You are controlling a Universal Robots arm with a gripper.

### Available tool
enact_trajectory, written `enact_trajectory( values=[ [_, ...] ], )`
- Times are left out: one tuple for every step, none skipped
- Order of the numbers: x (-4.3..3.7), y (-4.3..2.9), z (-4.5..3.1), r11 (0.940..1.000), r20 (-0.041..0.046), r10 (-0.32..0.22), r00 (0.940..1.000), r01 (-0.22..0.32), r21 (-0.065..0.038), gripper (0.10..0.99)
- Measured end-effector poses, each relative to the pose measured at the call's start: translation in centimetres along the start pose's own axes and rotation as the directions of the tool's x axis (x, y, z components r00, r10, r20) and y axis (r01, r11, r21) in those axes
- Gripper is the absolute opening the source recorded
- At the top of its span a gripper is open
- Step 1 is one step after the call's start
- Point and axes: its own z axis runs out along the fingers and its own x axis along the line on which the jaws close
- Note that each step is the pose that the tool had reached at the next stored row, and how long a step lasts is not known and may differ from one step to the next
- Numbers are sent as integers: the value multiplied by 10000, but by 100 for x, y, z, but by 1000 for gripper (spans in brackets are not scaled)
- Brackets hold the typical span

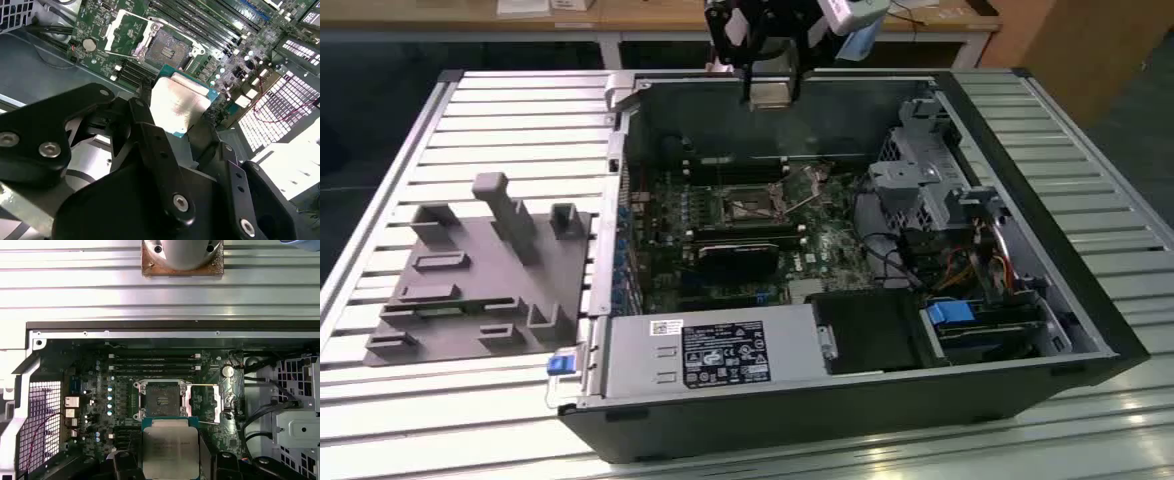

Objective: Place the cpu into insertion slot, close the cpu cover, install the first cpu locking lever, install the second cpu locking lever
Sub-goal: 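Place the cpu into insertion slot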

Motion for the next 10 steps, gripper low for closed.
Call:
enact_trajectory(
  values=[
    [0,0,0,10000,0,0,10000,0,0,537],
    [0,0,0,10000,0,0,10000,0,0,537],
    [0,0,0,10000,0,0,10000,0,0,537],
    [0,0,0,10000,0,0,10000,0,-1,537],
    [0,0,1,10000,2,0,10000,0,0,537],
    [0,0,5,10000,5,-1,10000,1,0,537],
    [0,-1,12,10000,8,-1,10000,1,0,537],
    [0,-2,21,10000,11,-1,10000,1,0,537],
    [1,-3,30,10000,14,-1,10000,1,-1,537],
    [1,-4,39,10000,15,-2,10000,2,-1,537]
  ],
)
